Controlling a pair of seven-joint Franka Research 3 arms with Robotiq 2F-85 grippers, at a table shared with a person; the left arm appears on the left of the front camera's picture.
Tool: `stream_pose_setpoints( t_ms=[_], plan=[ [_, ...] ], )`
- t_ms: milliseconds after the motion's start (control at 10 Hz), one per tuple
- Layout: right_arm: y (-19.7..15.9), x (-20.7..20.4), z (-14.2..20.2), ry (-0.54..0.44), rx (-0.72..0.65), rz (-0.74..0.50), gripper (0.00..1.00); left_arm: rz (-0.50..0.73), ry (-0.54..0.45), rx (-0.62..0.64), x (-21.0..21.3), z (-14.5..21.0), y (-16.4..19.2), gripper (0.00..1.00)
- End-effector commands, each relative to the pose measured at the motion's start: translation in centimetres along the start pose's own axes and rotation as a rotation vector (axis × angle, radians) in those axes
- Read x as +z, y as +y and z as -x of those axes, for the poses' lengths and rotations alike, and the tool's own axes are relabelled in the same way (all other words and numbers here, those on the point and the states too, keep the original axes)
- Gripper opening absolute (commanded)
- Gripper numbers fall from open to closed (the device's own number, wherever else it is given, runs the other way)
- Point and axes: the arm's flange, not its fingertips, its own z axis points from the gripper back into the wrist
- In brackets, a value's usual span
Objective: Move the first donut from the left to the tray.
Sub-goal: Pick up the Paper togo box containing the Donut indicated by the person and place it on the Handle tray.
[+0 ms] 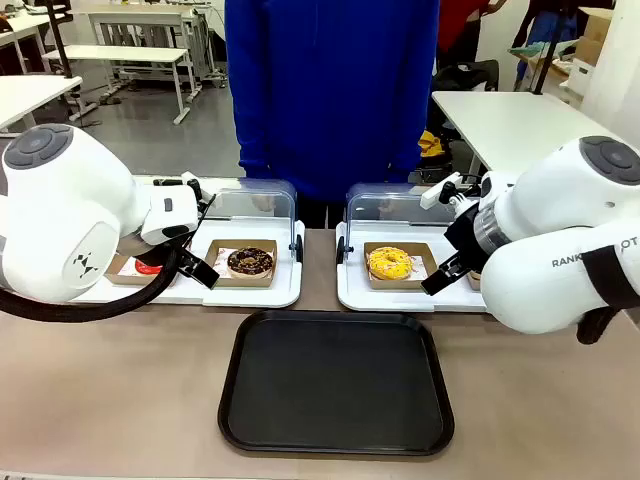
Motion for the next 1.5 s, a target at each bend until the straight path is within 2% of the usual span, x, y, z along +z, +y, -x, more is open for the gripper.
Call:
stream_pose_setpoints(
  t_ms=[0,800,900,1100,1300,1400],
  plan=[
    [0.0,0.0,0.0,0.000,0.000,0.000,1.00,0.000,0.000,0.000,0.0,0.0,0.0,1.00],
    [0.0,0.0,0.0,0.000,0.000,0.000,1.00,0.000,0.000,0.000,0.0,0.0,0.0,1.00],
    [0.0,0.0,0.0,0.000,0.001,0.000,1.00,0.054,-0.075,0.000,2.3,-2.0,1.3,1.00],
    [-5.1,6.4,-3.6,-0.048,-0.061,-0.086,1.00,0.154,-0.104,0.047,6.8,-5.1,5.5,1.00],
    [-11.3,12.5,-2.2,-0.145,-0.120,-0.204,1.00,0.246,-0.099,-0.001,10.9,-6.1,10.1,1.00],
    [-15.1,15.4,0.4,-0.194,-0.118,-0.259,1.00,0.340,-0.104,-0.067,12.2,-5.4,12.8,1.00]
  ],
)
